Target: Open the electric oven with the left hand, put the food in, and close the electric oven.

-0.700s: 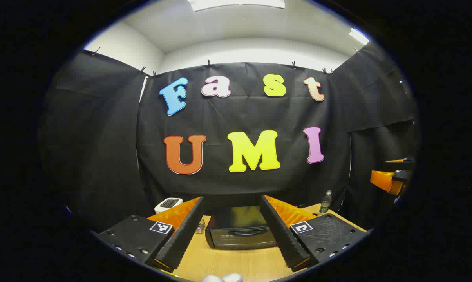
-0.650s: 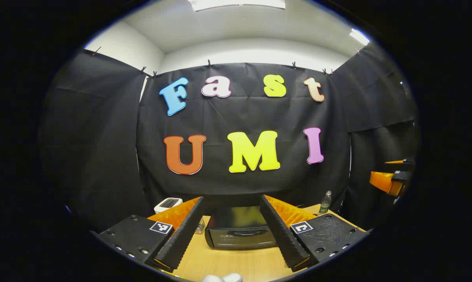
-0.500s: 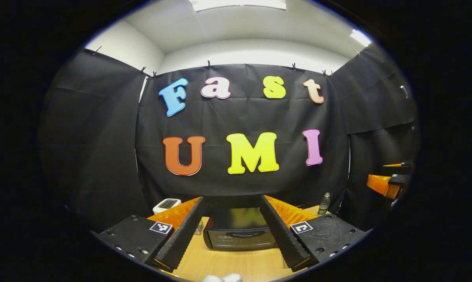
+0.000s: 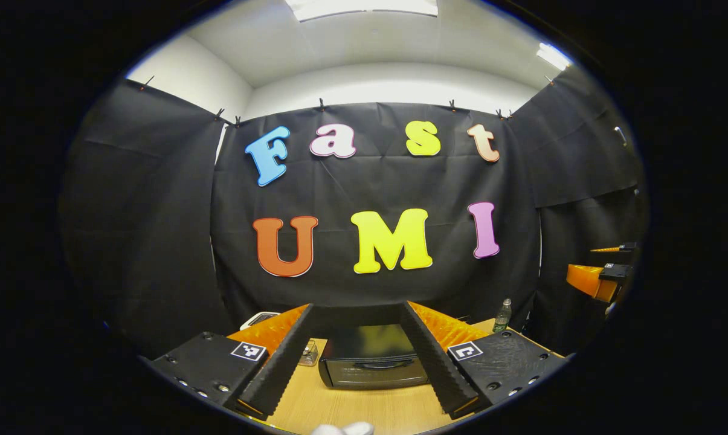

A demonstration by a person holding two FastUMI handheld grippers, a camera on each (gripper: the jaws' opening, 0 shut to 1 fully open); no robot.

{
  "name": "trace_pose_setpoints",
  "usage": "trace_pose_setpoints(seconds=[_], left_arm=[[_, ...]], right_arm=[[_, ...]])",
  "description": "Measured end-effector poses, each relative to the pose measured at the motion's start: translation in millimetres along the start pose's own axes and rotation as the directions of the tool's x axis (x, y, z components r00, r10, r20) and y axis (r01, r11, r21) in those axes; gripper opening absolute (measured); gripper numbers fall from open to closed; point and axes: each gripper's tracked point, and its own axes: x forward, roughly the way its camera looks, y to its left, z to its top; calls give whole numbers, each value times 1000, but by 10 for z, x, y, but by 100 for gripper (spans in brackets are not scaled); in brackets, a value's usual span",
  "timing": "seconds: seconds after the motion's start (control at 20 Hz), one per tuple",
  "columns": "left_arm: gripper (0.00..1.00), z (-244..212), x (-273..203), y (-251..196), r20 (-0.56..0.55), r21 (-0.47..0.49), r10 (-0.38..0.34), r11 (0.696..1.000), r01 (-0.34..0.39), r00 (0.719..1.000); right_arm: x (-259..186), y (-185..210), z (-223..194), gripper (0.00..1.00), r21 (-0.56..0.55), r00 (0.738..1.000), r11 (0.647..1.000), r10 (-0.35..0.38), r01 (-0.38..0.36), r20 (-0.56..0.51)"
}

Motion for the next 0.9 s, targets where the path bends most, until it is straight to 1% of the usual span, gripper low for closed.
trace_pose_setpoints(seconds=[0.25,0.35,0.5,0.55,0.6,0.65,0.75,0.9], left_arm=[[94,-178,62,-13,11,10,0,1000,0,1000],[93,-416,139,-55,8,10,-6,1000,6,1000],[94,-874,292,-133,-43,-12,-2,1000,1,999],[94,-993,377,-173,-54,-20,-8,1000,7,999],[94,-1115,439,-212,-60,-21,-9,1000,8,998],[94,-1215,513,-244,-66,-13,-13,1000,12,998],[94,-1413,679,-341,-74,-2,-26,1000,26,997],[94,-1675,915,-468,-97,-28,-43,999,41,994]], right_arm=[[1,-24,-36,96,7,1000,1000,5,-5,3],[2,-56,-77,96,11,1000,1000,12,-12,0],[-14,-147,-127,96,5,1000,1000,15,-15,-9],[-25,-182,-139,100,-2,1000,1000,13,-13,-9],[-33,-220,-163,100,-10,1000,1000,15,-15,-11],[-37,-252,-175,96,-19,1000,1000,12,-12,-10],[-59,-305,-202,95,-34,1000,999,8,-9,-14],[-47,-383,-289,95,-42,999,999,-4,2,-33]])
